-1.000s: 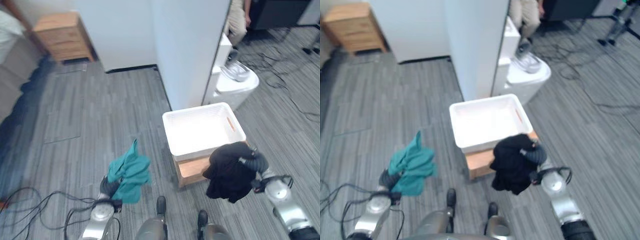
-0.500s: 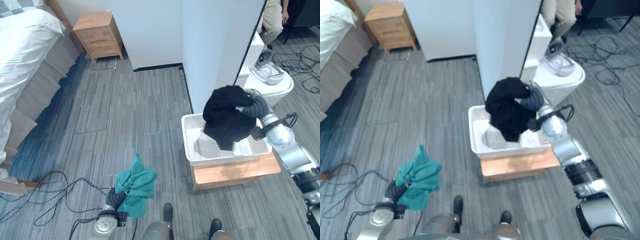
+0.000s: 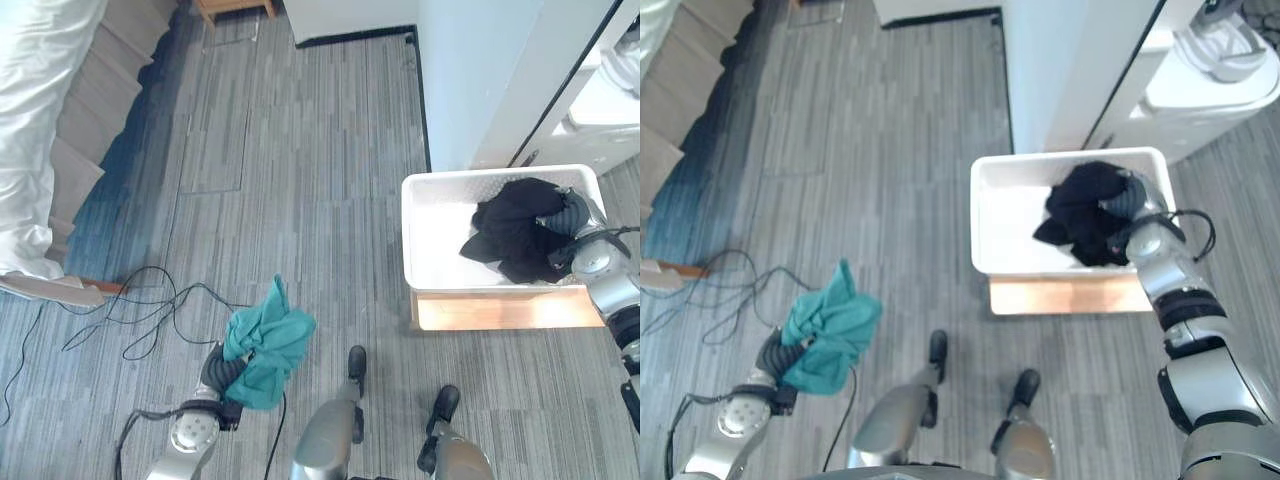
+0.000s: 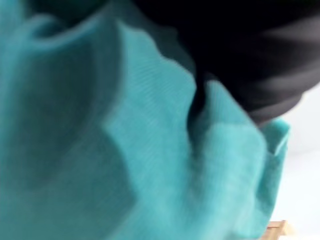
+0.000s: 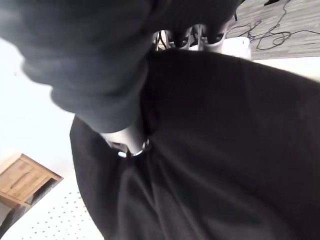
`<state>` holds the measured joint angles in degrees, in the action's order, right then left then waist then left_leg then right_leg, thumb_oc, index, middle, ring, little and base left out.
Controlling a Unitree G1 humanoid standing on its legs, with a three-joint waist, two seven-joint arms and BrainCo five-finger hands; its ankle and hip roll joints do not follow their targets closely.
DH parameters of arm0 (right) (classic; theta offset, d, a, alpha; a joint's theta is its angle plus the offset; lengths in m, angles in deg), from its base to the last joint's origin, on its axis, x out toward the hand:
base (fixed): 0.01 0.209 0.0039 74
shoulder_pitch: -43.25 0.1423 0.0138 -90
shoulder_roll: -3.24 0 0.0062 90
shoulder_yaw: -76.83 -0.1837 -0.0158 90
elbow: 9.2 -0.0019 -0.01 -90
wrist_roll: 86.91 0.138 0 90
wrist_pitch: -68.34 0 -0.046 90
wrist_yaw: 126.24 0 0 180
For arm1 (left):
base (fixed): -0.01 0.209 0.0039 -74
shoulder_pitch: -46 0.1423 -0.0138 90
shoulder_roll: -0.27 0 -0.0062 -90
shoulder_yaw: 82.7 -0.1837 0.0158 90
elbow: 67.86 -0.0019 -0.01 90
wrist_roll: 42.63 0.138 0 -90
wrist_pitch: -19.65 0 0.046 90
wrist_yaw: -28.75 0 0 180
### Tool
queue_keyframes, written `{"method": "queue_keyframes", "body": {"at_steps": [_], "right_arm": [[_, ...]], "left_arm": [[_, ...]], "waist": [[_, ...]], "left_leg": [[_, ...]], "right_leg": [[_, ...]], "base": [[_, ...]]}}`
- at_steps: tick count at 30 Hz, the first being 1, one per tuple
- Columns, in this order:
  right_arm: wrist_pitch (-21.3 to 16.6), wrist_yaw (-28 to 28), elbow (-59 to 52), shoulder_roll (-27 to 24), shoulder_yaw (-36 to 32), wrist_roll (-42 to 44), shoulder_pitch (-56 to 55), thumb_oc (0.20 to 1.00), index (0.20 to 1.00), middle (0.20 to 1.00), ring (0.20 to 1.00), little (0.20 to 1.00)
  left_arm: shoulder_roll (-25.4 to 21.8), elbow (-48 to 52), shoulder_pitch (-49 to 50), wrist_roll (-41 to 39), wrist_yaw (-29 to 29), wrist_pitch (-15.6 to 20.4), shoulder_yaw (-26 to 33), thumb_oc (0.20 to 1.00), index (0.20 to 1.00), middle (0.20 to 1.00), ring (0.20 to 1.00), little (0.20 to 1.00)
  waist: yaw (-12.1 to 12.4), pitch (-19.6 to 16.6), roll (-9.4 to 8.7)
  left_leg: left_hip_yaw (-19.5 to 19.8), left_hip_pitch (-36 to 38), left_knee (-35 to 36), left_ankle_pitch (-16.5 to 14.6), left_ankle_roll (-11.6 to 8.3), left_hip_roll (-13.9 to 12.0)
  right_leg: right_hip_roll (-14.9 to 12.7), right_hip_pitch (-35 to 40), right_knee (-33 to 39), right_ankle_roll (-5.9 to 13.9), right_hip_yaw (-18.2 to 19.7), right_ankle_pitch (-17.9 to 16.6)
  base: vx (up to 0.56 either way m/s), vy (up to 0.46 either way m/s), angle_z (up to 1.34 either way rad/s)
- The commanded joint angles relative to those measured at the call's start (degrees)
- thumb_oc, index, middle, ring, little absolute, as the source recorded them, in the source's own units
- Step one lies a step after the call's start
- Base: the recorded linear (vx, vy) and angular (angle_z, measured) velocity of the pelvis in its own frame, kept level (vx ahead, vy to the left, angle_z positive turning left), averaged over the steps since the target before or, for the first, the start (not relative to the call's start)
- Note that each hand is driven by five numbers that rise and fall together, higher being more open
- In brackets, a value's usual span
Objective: Tidy up the quilt and then pick up the clothes from the bed and put them into the laundry hamper.
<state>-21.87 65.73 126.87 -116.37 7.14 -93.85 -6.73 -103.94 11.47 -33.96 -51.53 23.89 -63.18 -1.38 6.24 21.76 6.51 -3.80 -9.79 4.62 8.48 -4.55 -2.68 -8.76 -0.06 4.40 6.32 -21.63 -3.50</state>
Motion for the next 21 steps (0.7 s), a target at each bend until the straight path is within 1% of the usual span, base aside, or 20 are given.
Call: {"method": "queue_keyframes", "body": {"at_steps": [1,2,3,4,5,6,7,8,9,10,11,12,13,14,17,21], "right_arm": [[-2.97,4.37,-8.92,-2.30,0.13,-8.54,0.72,1.000,1.000,1.000,1.000,1.000],[-2.90,4.34,-9.10,-2.30,-0.09,-8.61,0.47,1.000,1.000,1.000,1.000,1.000],[-3.01,5.35,-13.90,-3.52,-1.07,-13.41,-4.03,1.000,1.000,1.000,1.000,1.000],[-2.91,5.14,-16.34,-3.89,-2.03,-15.36,-6.47,1.000,1.000,1.000,1.000,1.000],[-2.83,5.08,-16.57,-3.93,-2.30,-15.43,-6.73,1.000,1.000,1.000,1.000,1.000],[-2.76,5.41,-18.63,-4.55,-2.70,-17.71,-8.20,1.000,1.000,1.000,1.000,1.000],[-2.52,5.47,-21.17,-4.70,-4.64,-19.30,-11.19,1.000,1.000,1.000,1.000,1.000],[-2.66,5.47,-25.00,-4.19,-6.59,-21.18,-15.23,1.000,1.000,1.000,1.000,1.000],[-2.60,5.40,-25.22,-4.19,-6.89,-21.24,-15.50,1.000,1.000,1.000,1.000,1.000],[-2.71,5.22,-27.25,-3.96,-7.98,-21.88,-17.93,1.000,1.000,1.000,1.000,1.000],[-2.69,5.17,-27.37,-3.97,-8.19,-21.90,-18.12,1.000,1.000,1.000,1.000,1.000],[-3.27,4.53,-31.24,-2.62,-9.65,-22.85,-23.61,1.000,1.000,1.000,1.000,1.000],[-3.22,4.46,-31.46,-2.62,-9.96,-22.88,-23.87,1.000,1.000,1.000,1.000,1.000],[-3.43,4.00,-32.49,-1.72,-10.41,-22.80,-25.56,1.000,1.000,1.000,1.000,1.000],[-3.41,3.96,-32.57,-1.72,-10.56,-22.81,-25.70,1.000,1.000,1.000,1.000,1.000],[-3.41,3.96,-32.57,-1.72,-10.56,-22.81,-25.70,1.000,1.000,1.000,1.000,1.000]], "left_arm": [[-2.18,7.90,-8.43,-0.26,-3.49,6.83,1.91,0.200,0.200,0.200,0.200,0.200],[-2.24,7.95,-8.42,-0.23,-3.51,6.78,1.83,0.200,0.200,0.200,0.200,0.200],[-3.08,10.15,-12.53,1.27,-4.86,7.44,2.67,0.200,0.200,0.200,0.200,0.200],[-2.85,10.09,-13.52,1.85,-5.23,7.38,2.65,0.200,0.200,0.200,0.200,0.200],[-2.88,10.08,-13.60,1.88,-5.25,7.38,2.54,0.200,0.200,0.200,0.200,0.200],[-3.50,11.12,-15.53,3.57,-5.93,7.45,2.71,0.200,0.200,0.200,0.200,0.200],[-3.94,11.32,-17.13,5.50,-6.95,7.04,3.00,0.200,0.200,0.200,0.200,0.200],[-4.27,12.05,-20.30,7.99,-8.16,6.59,2.83,0.200,0.200,0.200,0.200,0.200],[-4.30,12.01,-20.44,8.03,-8.21,6.59,2.68,0.200,0.200,0.200,0.200,0.200],[-4.22,11.84,-22.67,8.46,-9.02,6.25,2.36,0.200,0.200,0.200,0.200,0.200],[-4.23,11.79,-22.76,8.46,-9.03,6.27,2.23,0.200,0.200,0.200,0.200,0.200],[-2.96,9.64,-27.03,9.32,-9.92,5.37,1.05,0.200,0.200,0.200,0.200,0.200],[-2.96,9.49,-27.25,9.33,-9.97,5.43,0.86,0.200,0.200,0.200,0.200,0.200],[-2.26,8.21,-28.64,8.87,-10.05,5.05,0.34,0.200,0.200,0.200,0.200,0.200],[-2.26,8.15,-28.72,8.87,-10.06,5.08,0.24,0.200,0.200,0.200,0.200,0.200],[-2.26,8.15,-28.72,8.87,-10.06,5.08,0.24,0.200,0.200,0.200,0.200,0.200]], "waist": [[-1.88,-1.86,0.09],[-1.78,-1.82,0.06],[-3.58,-2.75,-0.73],[-4.12,-3.13,-1.07],[-4.02,-3.21,-1.08],[-5.04,-3.73,-1.66],[-5.91,-4.22,-2.19],[-8.11,-5.10,-3.07],[-7.93,-5.10,-3.12],[-9.17,-5.51,-3.60],[-9.00,-5.57,-3.62],[-12.68,-6.52,-4.43],[-12.43,-6.55,-4.47],[-13.51,-6.80,-4.69],[-13.32,-6.91,-4.69],[-13.31,-6.92,-4.69]], "left_leg": [[-8.30,6.52,-0.46,-0.82,-6.76,-10.22],[-8.32,6.63,-0.45,-0.83,-6.77,-10.23],[-8.93,8.19,-0.56,-1.46,-6.79,-10.43],[-9.19,8.95,-0.57,-1.79,-6.74,-10.51],[-9.18,8.78,-0.50,-1.56,-6.66,-10.47],[-9.70,9.76,-0.57,-2.24,-6.71,-10.64],[-10.09,10.56,-0.54,-2.50,-6.49,-10.68],[-11.26,12.35,-0.61,-3.61,-6.38,-10.76],[-11.32,12.26,-0.54,-3.38,-6.30,-10.72],[-12.16,13.23,-0.53,-3.86,-6.24,-10.85],[-12.23,13.19,-0.51,-3.84,-6.23,-10.83],[-14.75,15.72,-0.59,-5.09,-6.25,-11.27],[-14.87,15.61,-0.50,-4.84,-6.19,-11.24],[-15.88,16.28,-0.49,-5.06,-6.21,-11.37],[-16.00,16.20,-0.47,-5.04,-6.21,-11.36],[-16.01,16.20,-0.47,-5.04,-6.21,-11.36]], "right_leg": [[-2.88,-2.00,-4.45,2.86,-2.00,3.73],[-2.86,-1.89,-4.41,2.87,-1.99,3.73],[-2.54,-0.51,-3.73,2.75,-1.22,3.85],[-2.38,0.09,-3.39,2.71,-0.93,3.90],[-2.39,-0.05,-3.31,2.66,-0.95,3.66],[-2.14,0.69,-2.95,2.76,-0.48,3.88],[-1.95,1.06,-2.55,2.71,0.12,3.65],[-1.53,1.84,-1.94,2.89,1.40,3.73],[-1.55,1.70,-1.88,2.84,1.45,3.49],[-1.35,1.84,-1.54,2.95,2.30,3.27],[-1.36,1.76,-1.52,2.94,2.37,3.22],[-0.65,2.17,-1.02,3.23,4.61,3.14],[-0.65,1.95,-1.00,3.15,4.73,2.91],[-0.40,1.75,-0.92,3.21,5.77,2.74],[-0.39,1.58,-0.94,3.19,5.89,2.70],[-0.39,1.57,-0.94,3.19,5.89,2.70]], "base": [[0.00,0.000,0.00],[0.05,-0.019,0.01],[0.08,-0.015,-0.03],[0.07,-0.013,0.05],[0.06,-0.022,-0.02],[0.05,-0.023,-0.13],[0.14,-0.036,-0.29],[0.09,-0.014,-0.34],[0.10,-0.017,-0.45],[0.02,-0.006,-0.54],[0.14,-0.008,-0.63],[0.09,-0.001,-0.49],[0.12,-0.006,-0.30],[0.02,-0.005,-0.50],[0.01,-0.001,-0.58],[0.00,0.000,-0.06]]}}
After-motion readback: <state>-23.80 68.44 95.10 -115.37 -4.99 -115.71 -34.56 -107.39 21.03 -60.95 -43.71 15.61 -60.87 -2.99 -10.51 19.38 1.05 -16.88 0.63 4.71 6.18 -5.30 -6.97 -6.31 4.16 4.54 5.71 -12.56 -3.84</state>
